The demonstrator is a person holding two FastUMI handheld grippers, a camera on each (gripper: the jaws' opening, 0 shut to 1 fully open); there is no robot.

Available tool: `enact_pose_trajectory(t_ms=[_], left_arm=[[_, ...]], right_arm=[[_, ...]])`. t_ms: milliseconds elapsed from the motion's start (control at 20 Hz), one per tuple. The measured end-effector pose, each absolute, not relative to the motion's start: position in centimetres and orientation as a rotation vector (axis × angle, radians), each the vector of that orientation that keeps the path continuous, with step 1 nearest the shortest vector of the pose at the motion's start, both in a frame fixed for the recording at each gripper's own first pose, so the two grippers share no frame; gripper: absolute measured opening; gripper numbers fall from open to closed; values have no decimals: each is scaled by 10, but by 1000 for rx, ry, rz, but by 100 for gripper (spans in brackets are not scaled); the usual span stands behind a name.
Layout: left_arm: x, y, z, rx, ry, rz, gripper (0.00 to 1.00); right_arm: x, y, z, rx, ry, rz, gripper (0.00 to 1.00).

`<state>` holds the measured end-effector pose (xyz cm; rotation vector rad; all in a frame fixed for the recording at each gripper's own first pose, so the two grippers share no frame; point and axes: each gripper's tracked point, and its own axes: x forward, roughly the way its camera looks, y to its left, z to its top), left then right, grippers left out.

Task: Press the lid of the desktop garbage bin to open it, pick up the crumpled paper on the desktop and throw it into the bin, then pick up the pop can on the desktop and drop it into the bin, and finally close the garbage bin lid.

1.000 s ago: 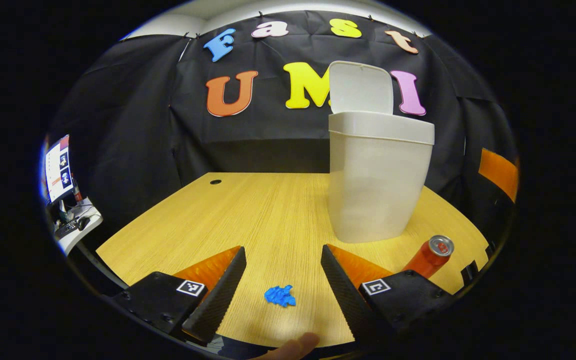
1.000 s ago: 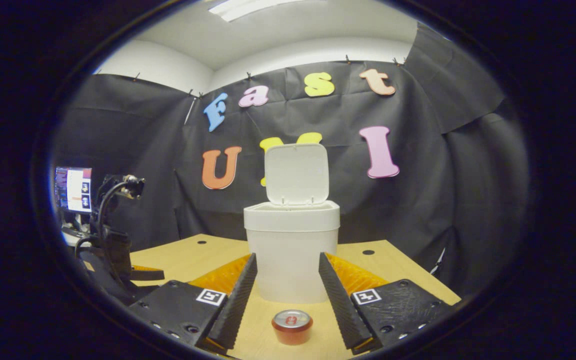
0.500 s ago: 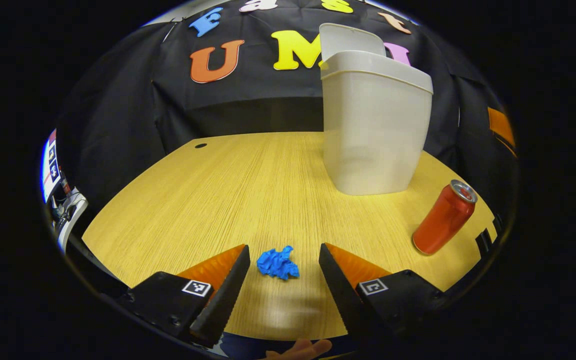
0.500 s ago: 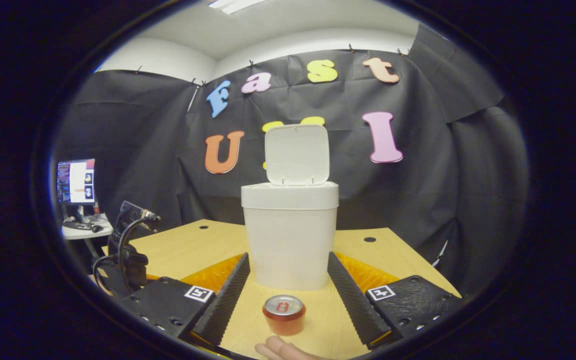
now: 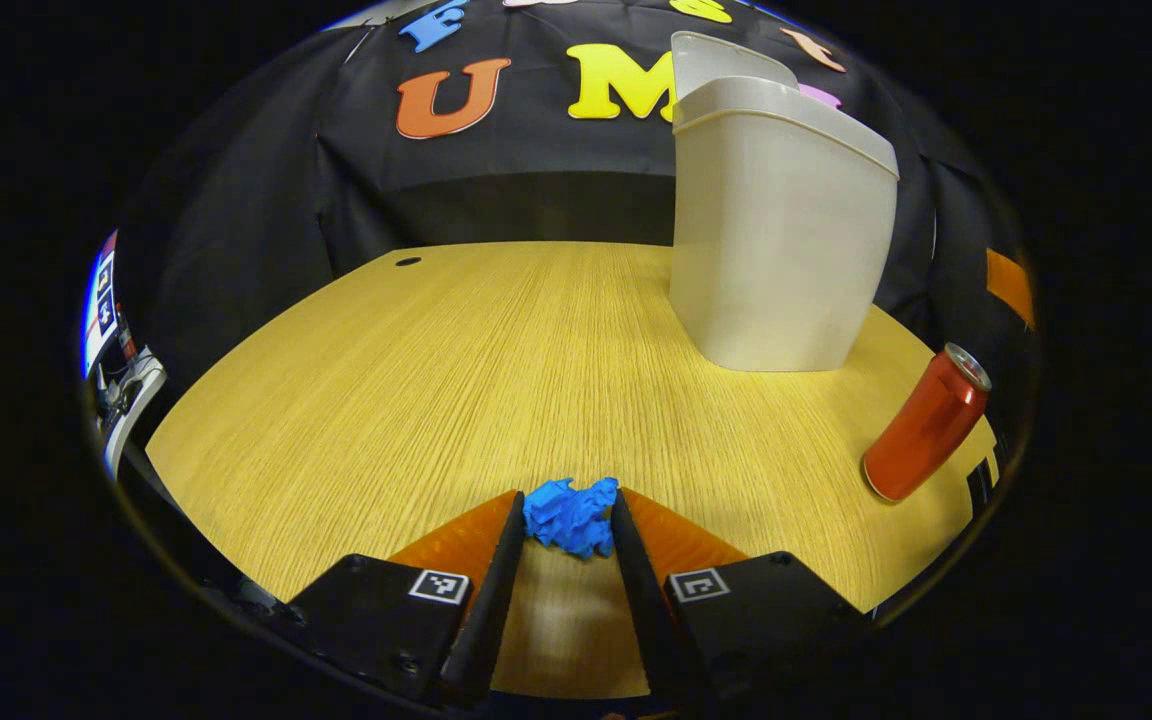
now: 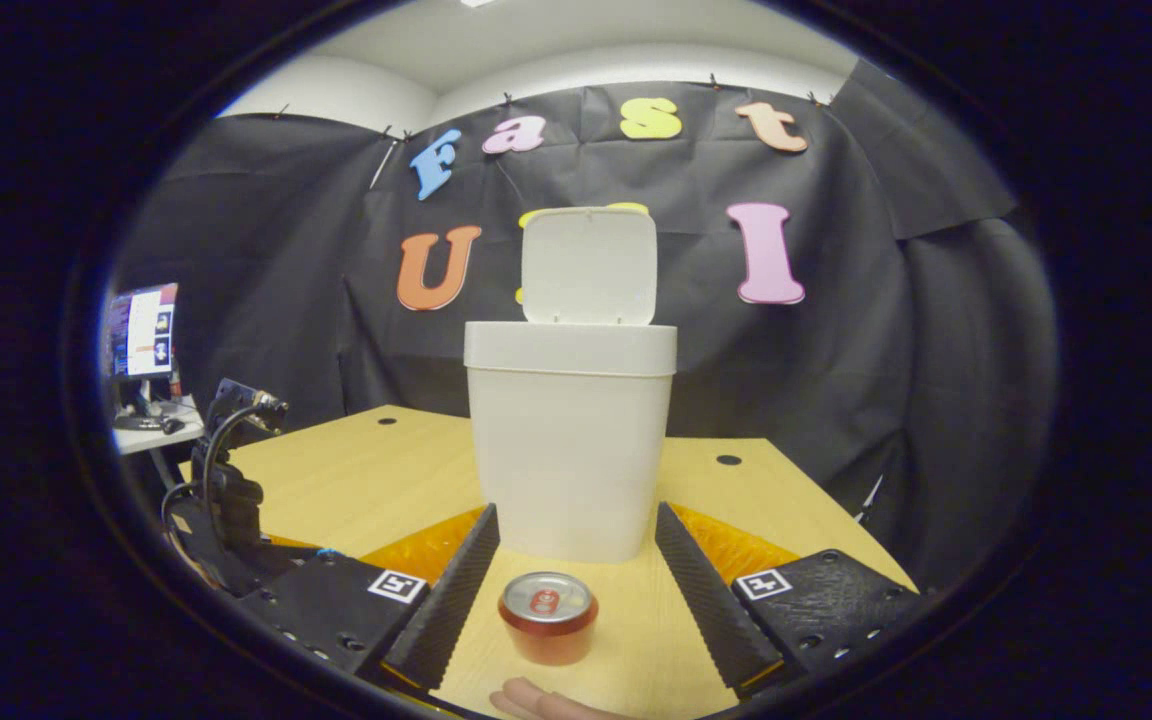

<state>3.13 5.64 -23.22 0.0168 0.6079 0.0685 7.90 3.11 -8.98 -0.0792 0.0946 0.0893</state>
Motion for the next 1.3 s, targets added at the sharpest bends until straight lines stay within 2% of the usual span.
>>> enact_pose_trajectory(t_ms=[100,150,300,350,400,450,500,550,650,700,750,1000,1100,1200,1300], left_arm=[[32,59,-233,37,609,79,54],[33,59,-232,38,605,81,48],[35,64,-229,63,589,100,42],[35,66,-227,69,582,110,45],[36,68,-225,68,573,115,39],[36,69,-221,60,560,118,37],[35,70,-217,51,547,123,41],[35,72,-213,40,535,129,37],[36,71,-210,15,526,134,37],[36,72,-209,3,529,138,34],[36,71,-208,-6,531,141,37],[38,72,-196,-5,488,152,37],[38,66,-195,-37,487,138,36],[38,64,-196,-36,489,143,40],[38,62,-195,-41,484,138,37]], right_arm=[[84,28,-97,-28,125,78,94],[84,33,-98,11,136,73,96],[90,46,-108,82,160,51,96],[91,49,-113,89,171,36,96],[93,50,-119,92,181,26,96],[95,50,-122,99,189,14,96],[94,51,-122,113,187,11,96],[94,51,-121,126,183,14,94],[98,46,-128,113,190,-19,96],[100,44,-136,101,203,-33,96],[100,42,-143,93,222,-40,96],[89,50,-180,23,231,-5,94],[89,54,-197,2,235,25,96],[88,48,-201,28,211,24,96],[88,44,-211,27,204,11,94]])
